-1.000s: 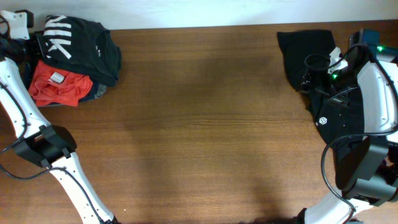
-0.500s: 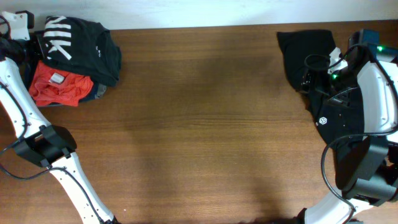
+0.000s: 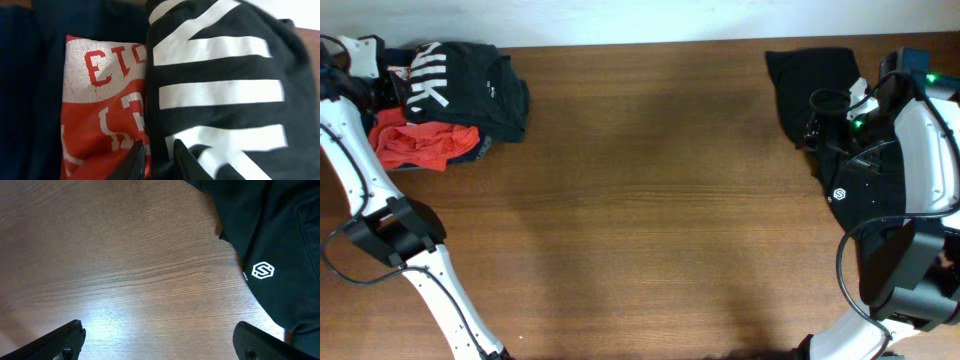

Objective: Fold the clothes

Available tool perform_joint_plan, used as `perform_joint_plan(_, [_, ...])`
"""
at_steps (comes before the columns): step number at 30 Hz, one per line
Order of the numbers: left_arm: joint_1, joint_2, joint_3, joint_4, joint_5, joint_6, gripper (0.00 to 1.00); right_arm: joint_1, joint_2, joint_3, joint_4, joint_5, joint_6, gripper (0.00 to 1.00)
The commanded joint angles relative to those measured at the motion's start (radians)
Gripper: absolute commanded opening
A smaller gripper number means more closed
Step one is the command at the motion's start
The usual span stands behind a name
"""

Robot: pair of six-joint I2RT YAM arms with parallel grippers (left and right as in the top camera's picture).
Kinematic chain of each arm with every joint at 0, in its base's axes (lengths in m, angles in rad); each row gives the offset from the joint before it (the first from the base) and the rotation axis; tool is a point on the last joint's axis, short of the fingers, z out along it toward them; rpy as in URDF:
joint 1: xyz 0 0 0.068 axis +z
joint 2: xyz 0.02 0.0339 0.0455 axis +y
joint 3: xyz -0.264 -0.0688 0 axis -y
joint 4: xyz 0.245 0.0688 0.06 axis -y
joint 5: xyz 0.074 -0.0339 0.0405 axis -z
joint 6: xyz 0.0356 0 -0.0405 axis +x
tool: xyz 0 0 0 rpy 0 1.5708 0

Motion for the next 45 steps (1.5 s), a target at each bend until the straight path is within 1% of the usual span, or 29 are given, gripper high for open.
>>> perform_joint_plan(1, [-0.008,0.039,-0.003,0.024,-0.003,-0.006,0.2,0.003,-0.022,0.015,-0.003,0.001,0.004,0.99])
perform_joint_plan(10, [-0.033,0.064,-0.003,0.033,0.008,-0.006,0.19,0.003,-0.022,0.015,-0.003,0.0,0.005,0.99])
perform_joint_plan(13, [-0.038,0.064,-0.003,0.033,0.06,-0.006,0.18,0.003,-0.022,0.015,-0.003,-0.002,0.005,0.99])
perform_joint_plan(16, [-0.038,0.064,0.007,0.033,0.137,-0.006,0.09,0.003,-0.022,0.015,-0.003,-0.002,0.005,0.99])
perform_joint_plan(19, [-0.038,0.064,0.026,0.033,0.166,-0.015,0.06,0.003,-0.022,0.015,-0.003,-0.002,0.005,0.99])
perform_joint_plan(21, [-0.038,0.064,0.043,0.033,0.167,-0.033,0.06,0.003,-0.022,0.015,-0.003,-0.002,0.005,0.99])
perform_joint_plan(29, [-0.035,0.035,0.06,0.029,0.164,-0.033,0.06,0.003,-0.022,0.015,-0.003,-0.002,0.004,0.99])
perform_joint_plan(37, [-0.009,-0.043,0.06,0.026,0.163,-0.033,0.06,0.003,-0.022,0.015,-0.003,-0.002,0.004,0.99])
perform_joint_plan(40, [-0.006,-0.089,0.06,0.021,0.162,-0.032,0.07,0.003,-0.022,0.015,-0.003,-0.003,0.005,0.99])
perform_joint_plan(41, [-0.006,-0.101,0.06,0.021,0.163,-0.032,0.1,0.003,-0.022,0.015,-0.003,-0.003,0.005,0.99])
perform_joint_plan(42, [-0.006,-0.106,0.06,0.022,0.163,-0.032,0.11,0.003,-0.022,0.015,-0.003,-0.002,0.005,0.99])
perform_joint_plan(45, [-0.006,-0.113,0.06,0.021,0.143,-0.032,0.11,0.003,-0.022,0.015,-0.003,-0.002,0.004,0.99])
